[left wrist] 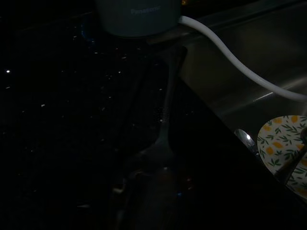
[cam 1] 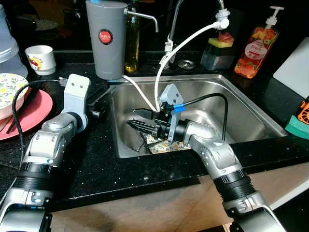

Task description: Kitchen organization

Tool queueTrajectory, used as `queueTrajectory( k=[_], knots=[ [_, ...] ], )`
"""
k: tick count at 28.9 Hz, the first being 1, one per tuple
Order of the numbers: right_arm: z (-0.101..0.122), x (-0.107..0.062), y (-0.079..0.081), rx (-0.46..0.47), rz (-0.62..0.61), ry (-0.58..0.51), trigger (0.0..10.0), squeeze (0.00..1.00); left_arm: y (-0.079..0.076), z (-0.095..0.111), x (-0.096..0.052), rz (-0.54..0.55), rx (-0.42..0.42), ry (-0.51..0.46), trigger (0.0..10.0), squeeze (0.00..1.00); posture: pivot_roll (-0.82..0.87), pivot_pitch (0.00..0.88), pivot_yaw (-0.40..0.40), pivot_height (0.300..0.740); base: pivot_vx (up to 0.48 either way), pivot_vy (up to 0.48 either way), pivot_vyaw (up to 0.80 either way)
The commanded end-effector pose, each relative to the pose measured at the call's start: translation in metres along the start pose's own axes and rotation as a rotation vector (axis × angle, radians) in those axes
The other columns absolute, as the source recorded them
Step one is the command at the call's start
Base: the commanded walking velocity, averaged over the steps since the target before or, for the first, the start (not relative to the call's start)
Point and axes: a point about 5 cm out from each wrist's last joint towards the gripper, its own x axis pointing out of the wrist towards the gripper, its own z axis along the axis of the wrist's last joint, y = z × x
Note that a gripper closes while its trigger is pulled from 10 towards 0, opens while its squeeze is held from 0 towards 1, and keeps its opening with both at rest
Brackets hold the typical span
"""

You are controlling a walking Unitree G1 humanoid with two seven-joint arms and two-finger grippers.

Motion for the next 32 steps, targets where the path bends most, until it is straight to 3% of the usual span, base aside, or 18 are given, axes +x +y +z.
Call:
queueTrajectory(
  k=[1,19,21,23,24,26,27,30,31,32],
  knots=[
    [-0.001,-0.003,-0.001,0.013,-0.008,0.004,10.0,0.00,0.005,-0.006,0.001,0.018,-0.007,0.028,0.0,0.00,-0.04,0.123,-0.084,0.740,0.000,0.000,0.00],
    [-0.001,-0.003,-0.003,0.019,-0.020,-0.004,10.0,0.00,0.013,0.005,0.000,0.086,0.024,-0.023,0.0,0.00,-0.04,0.117,-0.081,0.740,0.000,0.000,0.00],
    [0.000,-0.003,-0.003,0.015,-0.025,-0.008,10.0,0.00,0.012,0.016,-0.001,0.092,0.027,-0.091,0.0,0.00,-0.04,0.116,-0.079,0.740,0.000,0.000,0.00],
    [0.005,-0.003,-0.007,0.020,-0.054,-0.037,10.0,0.00,0.005,0.042,-0.007,0.047,-0.064,-0.298,0.0,0.00,-0.04,0.114,-0.074,0.740,0.000,0.000,0.00],
    [0.005,-0.003,-0.007,0.020,-0.054,-0.037,10.0,0.00,0.005,0.042,-0.007,0.047,-0.064,-0.298,0.0,0.00,-0.04,0.114,-0.074,0.740,0.000,0.000,0.00],
    [0.015,-0.004,-0.015,0.058,-0.133,-0.110,10.0,0.00,-0.001,0.073,-0.025,-0.025,-0.205,-0.553,0.0,0.00,-0.04,0.113,-0.073,0.740,0.000,0.000,0.00],
    [0.019,-0.004,-0.019,0.078,-0.159,-0.137,10.0,0.00,-0.003,0.080,-0.033,-0.055,-0.247,-0.621,0.0,0.00,-0.04,0.113,-0.073,0.740,0.000,0.000,0.00],
    [0.022,-0.005,-0.021,0.098,-0.179,-0.163,10.0,0.00,-0.007,0.084,-0.039,-0.092,-0.271,-0.665,0.0,0.00,-0.04,0.115,-0.074,0.740,0.000,0.000,0.00],
    [0.029,-0.005,-0.026,0.153,-0.224,-0.231,10.0,0.00,-0.018,0.085,-0.050,-0.198,-0.322,-0.707,0.0,0.00,-0.04,0.115,-0.077,0.740,0.000,0.000,0.00],
    [0.029,-0.005,-0.026,0.153,-0.224,-0.231,10.0,0.00,-0.018,0.085,-0.050,-0.198,-0.322,-0.707,0.0,0.00,-0.04,0.115,-0.077,0.740,0.000,0.000,0.00]
  ],
)
